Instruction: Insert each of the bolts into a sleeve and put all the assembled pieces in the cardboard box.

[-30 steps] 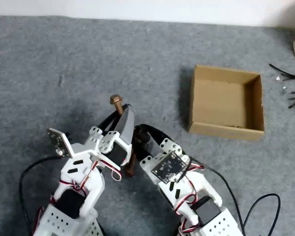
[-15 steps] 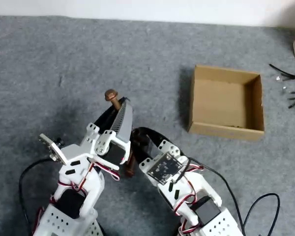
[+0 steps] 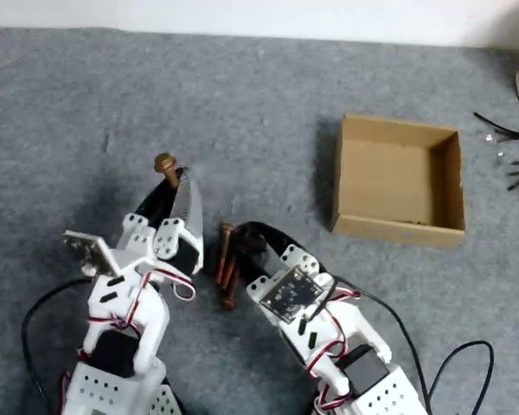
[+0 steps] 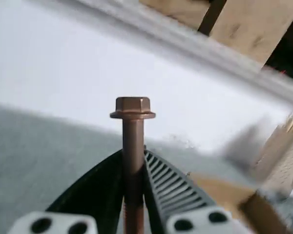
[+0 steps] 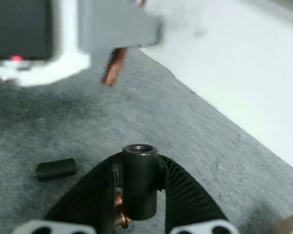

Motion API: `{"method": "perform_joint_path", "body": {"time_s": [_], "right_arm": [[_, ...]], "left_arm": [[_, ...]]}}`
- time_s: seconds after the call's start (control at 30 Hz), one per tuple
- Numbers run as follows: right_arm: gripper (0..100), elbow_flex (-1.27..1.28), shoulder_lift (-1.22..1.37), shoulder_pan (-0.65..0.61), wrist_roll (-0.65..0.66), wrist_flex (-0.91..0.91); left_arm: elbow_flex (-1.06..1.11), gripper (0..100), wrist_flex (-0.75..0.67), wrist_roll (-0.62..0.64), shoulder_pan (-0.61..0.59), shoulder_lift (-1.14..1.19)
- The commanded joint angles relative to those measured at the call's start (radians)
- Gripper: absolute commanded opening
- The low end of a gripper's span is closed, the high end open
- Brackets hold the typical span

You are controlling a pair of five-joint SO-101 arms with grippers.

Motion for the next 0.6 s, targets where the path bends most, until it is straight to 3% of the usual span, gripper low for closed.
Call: {"method": "perform_joint_path", "body": {"time_s": [0.0, 0.1, 0.23, 0.37, 0.57], "right_arm": [[0.5, 0.143, -0.024, 0.036, 0.005, -0.024], [0.5, 0.143, -0.018, 0.039, 0.003, -0.024], [0.5, 0.143, -0.016, 0.059, 0.003, -0.024], [0.5, 0.143, -0.015, 0.087, 0.003, -0.024], [0.5, 0.143, -0.015, 0.105, 0.003, -0.022]], "left_arm": [[-0.128, 1, 0.265, -0.008, -0.018, -0.001], [-0.214, 1, 0.394, -0.008, -0.021, 0.025], [-0.268, 1, 0.316, -0.012, -0.105, 0.24], [-0.417, 1, 0.236, -0.012, -0.189, 0.63], [-0.757, 1, 0.232, -0.009, -0.259, 1.279]]}}
